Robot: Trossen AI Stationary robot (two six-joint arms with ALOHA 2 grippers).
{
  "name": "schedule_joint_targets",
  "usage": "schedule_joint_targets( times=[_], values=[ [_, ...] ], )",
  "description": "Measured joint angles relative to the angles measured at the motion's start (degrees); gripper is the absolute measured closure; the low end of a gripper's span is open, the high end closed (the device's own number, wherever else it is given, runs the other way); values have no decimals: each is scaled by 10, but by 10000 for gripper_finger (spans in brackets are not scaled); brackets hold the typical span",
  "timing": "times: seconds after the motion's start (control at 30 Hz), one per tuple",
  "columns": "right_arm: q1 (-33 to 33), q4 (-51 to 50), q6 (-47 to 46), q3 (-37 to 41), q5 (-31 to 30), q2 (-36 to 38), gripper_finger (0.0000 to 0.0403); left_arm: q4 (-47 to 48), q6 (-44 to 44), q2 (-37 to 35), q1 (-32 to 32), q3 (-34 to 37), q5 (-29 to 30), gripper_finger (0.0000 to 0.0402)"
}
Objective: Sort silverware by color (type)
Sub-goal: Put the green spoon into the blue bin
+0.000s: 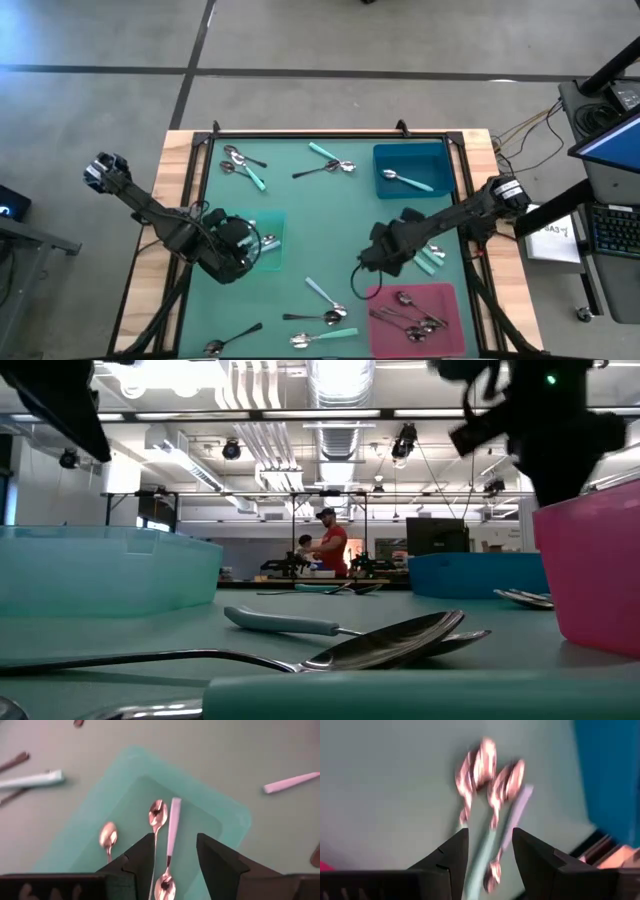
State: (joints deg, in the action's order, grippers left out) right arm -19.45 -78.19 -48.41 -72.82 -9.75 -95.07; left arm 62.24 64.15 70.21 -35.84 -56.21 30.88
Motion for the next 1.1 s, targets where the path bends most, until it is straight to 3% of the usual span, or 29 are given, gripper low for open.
schedule_joint_targets(
  times=[0.17, 0.33, 0.57, 0.77, 1.1],
  values=[
    [8, 38, -6, 85, 67, 55, 269, -1, -43, 23, 0, -20, 12, 271],
    [8, 152, -16, 170, 118, 134, 275, -1, -56, 34, 13, -22, 46, 271],
    [11, 244, -16, 249, 128, 206, 268, 1, -56, 33, 49, -22, 47, 271],
    [28, 293, -13, 295, 128, 195, 271, 1, -86, 31, 88, -22, 48, 271],
    [60, 314, 36, 301, 127, 133, 277, 1, -110, 31, 119, -22, 47, 271]
  ],
)
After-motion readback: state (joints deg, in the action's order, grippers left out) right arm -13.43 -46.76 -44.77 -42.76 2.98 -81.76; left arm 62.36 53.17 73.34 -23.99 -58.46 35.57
